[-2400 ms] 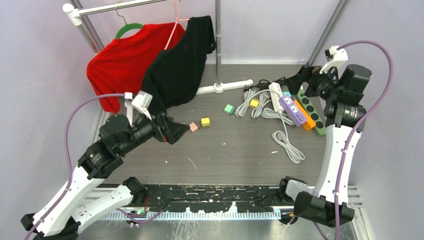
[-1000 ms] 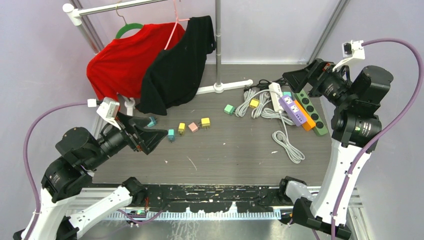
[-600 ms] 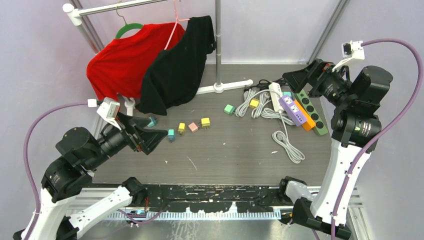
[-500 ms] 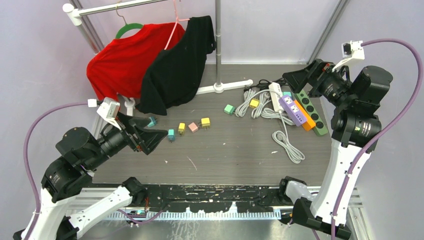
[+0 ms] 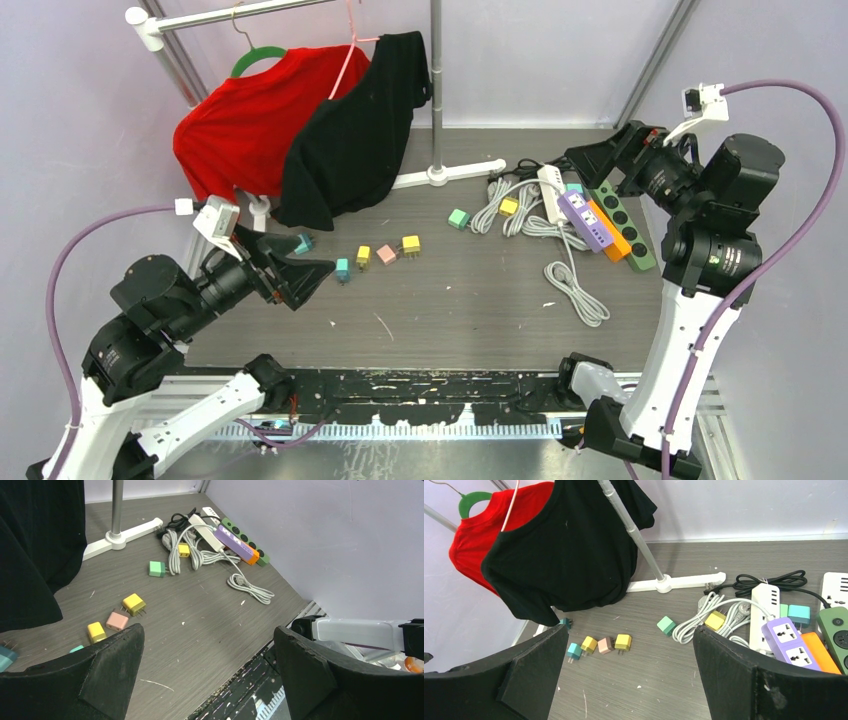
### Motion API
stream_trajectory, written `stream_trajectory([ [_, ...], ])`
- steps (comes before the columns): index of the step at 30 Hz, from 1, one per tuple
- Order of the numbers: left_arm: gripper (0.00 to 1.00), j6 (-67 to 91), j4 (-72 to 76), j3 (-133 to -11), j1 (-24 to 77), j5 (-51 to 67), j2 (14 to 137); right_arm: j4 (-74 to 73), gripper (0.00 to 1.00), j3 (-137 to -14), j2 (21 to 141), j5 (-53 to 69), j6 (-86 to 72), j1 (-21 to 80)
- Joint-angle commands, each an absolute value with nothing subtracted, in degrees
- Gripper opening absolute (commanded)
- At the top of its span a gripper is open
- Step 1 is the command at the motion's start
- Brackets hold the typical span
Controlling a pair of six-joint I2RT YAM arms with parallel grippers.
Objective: Pull the plug off the socket
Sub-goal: Reset both arms
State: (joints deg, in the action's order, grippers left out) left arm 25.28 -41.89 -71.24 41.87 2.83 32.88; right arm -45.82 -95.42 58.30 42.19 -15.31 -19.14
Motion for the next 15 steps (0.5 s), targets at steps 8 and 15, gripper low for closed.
stream_trajectory([
  [8, 0.99, 24.7, -39.8, -70.7, 41.5, 3.8, 32.1, -44.9, 1.0, -95.3, 57.0, 41.4, -14.6, -19.2],
  [15, 0.99, 24.6, -39.6, -70.7, 41.6, 4.0, 32.0, -44.7, 1.0, -94.9, 57.0, 41.0, -14.5, -19.2],
])
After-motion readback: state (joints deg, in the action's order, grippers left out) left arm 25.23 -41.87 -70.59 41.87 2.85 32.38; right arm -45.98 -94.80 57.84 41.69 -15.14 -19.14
